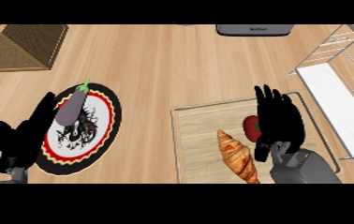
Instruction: Pick the tomato from the tray and place it in the tiered shelf
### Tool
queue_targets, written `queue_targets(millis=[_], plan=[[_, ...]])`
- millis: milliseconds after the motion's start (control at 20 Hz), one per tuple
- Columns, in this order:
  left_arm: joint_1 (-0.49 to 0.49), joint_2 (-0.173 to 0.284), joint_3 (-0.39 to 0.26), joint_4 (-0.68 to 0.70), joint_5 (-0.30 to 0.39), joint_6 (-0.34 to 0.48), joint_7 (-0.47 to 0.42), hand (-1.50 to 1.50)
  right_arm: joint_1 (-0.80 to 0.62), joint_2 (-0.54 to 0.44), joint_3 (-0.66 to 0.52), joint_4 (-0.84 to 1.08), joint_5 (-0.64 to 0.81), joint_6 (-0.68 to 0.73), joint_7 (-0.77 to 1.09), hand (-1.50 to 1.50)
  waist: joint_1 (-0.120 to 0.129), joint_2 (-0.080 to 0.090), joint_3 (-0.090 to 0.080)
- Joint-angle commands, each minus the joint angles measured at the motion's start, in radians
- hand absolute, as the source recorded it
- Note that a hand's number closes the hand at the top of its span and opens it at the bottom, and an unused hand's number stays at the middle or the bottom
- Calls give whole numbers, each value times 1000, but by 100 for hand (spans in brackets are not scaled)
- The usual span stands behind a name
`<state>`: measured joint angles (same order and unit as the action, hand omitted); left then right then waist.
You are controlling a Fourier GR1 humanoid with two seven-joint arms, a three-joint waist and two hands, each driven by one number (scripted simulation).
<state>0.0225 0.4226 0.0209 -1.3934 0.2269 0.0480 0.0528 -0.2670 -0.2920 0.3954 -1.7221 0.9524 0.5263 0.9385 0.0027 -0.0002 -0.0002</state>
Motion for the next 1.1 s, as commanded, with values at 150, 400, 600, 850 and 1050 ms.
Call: queue_targets(millis=[150, 400, 600, 850, 1050], plan=[[5, -12, 53, -7, -38, -57, 8, 0, 29, 36, -55, 39, 79, -6, -42, -150, 0, 0, 0], [36, -78, 44, -75, -82, -14, 46, 0, 18, 62, -68, 149, 138, -60, -121, -150, 1, 0, 0], [-13, -91, 56, -6, -105, -36, 17, 0, 21, 32, -134, 242, 134, -123, -222, -150, 0, 0, 0], [-30, -46, 128, 2, -71, -96, 46, 0, 141, 69, -89, 173, 161, -176, -235, 150, -3, 0, 0], [-83, -62, 125, 38, -95, -87, 52, 0, 94, 58, -66, 219, 205, -158, -258, 150, -5, 1, 0]])
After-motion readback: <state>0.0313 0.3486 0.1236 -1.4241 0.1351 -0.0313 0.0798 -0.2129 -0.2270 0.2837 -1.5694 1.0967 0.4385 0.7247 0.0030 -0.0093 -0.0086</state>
